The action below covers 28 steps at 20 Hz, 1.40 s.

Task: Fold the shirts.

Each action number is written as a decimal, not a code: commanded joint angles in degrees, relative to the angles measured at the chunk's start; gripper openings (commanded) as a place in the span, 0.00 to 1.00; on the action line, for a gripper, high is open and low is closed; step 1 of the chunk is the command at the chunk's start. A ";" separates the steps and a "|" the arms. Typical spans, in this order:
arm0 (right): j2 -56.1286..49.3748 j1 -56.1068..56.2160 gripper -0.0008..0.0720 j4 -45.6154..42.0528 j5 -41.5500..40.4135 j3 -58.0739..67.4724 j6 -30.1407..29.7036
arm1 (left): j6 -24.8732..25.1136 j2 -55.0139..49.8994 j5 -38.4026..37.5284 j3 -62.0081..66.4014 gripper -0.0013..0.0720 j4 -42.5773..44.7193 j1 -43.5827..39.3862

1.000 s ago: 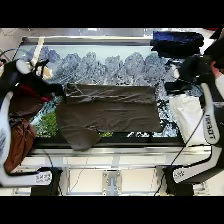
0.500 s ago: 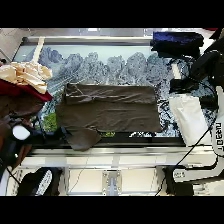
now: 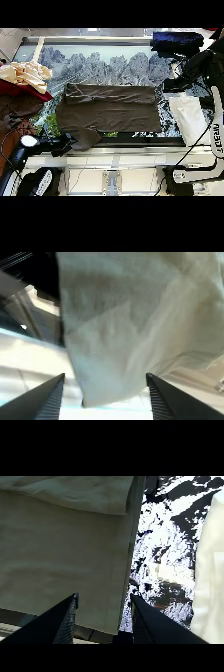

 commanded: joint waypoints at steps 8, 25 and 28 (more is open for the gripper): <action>9.11 -4.24 0.55 -11.52 -2.73 0.04 -2.01 | 11.63 -4.61 2.89 -0.31 0.03 -9.62 -0.02; 21.20 -29.33 0.54 27.91 23.34 -67.82 -6.51 | 14.36 -4.59 3.34 -0.31 0.03 -9.62 0.00; 21.20 -29.33 0.53 30.38 27.61 -67.82 -6.51 | 15.21 -4.59 3.37 -0.31 0.03 -9.64 0.00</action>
